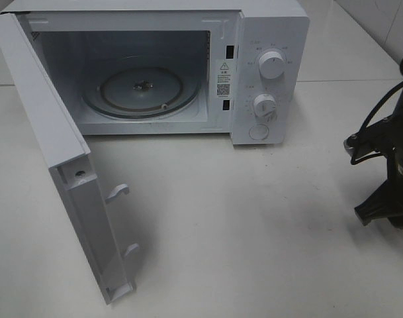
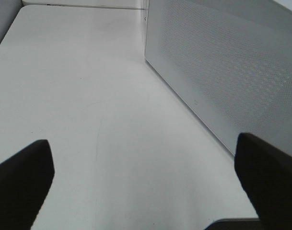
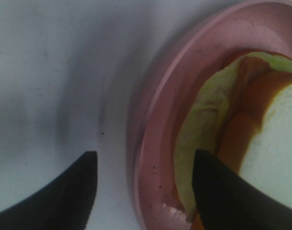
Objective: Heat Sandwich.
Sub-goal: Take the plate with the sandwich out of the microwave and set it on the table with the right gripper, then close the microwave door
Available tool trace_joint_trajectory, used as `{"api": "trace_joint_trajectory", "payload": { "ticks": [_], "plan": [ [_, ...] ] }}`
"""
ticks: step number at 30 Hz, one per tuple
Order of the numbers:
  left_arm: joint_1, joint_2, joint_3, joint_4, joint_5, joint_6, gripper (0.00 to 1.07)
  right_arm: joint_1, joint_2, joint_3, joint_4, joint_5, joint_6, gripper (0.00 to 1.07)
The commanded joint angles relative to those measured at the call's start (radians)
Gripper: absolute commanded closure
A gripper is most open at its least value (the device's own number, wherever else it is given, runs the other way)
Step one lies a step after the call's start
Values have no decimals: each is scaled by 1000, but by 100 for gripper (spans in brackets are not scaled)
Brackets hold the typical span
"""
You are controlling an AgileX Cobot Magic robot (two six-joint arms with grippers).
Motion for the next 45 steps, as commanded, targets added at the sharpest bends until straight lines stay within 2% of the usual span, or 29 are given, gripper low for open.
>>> {"api": "trace_joint_trajectory", "payload": {
  "ticks": [1, 3, 7, 8, 9, 12, 17, 21, 30, 38, 45],
  "plan": [
    [-1, -14, 4, -3, -14, -1, 9, -6, -82, 0, 96, -20, -152, 41],
    [-1, -14, 4, -3, -14, -1, 9, -6, -101, 0, 127, -22, -185, 39],
    [-1, -14, 4, -3, -14, -1, 9, -6, -216, 0, 291, -33, -353, 28],
    [-1, -14, 4, -3, -14, -1, 9, -6, -216, 0, 291, -33, -353, 28],
    [-1, -14, 4, -3, -14, -1, 9, -6, -259, 0, 375, -33, -410, 26],
    [-1, -14, 4, -3, -14, -1, 9, -6, -347, 0, 514, -16, -519, 28],
    [-1, -14, 4, -3, -14, -1, 9, -6, -411, 0, 581, 2, -556, 28],
    [-1, -14, 4, -3, -14, -1, 9, -5, -513, 0, 689, 65, -624, 30],
    [-1, -14, 4, -3, -14, -1, 9, -5, -662, 0, 781, 148, -669, 31],
    [-1, -14, 4, -3, -14, -1, 9, -5, -777, 1, 785, 221, -670, 31],
    [-1, -14, 4, -3, -14, -1, 9, -5, -977, 1, 782, 286, -675, 31]
  ]
}}
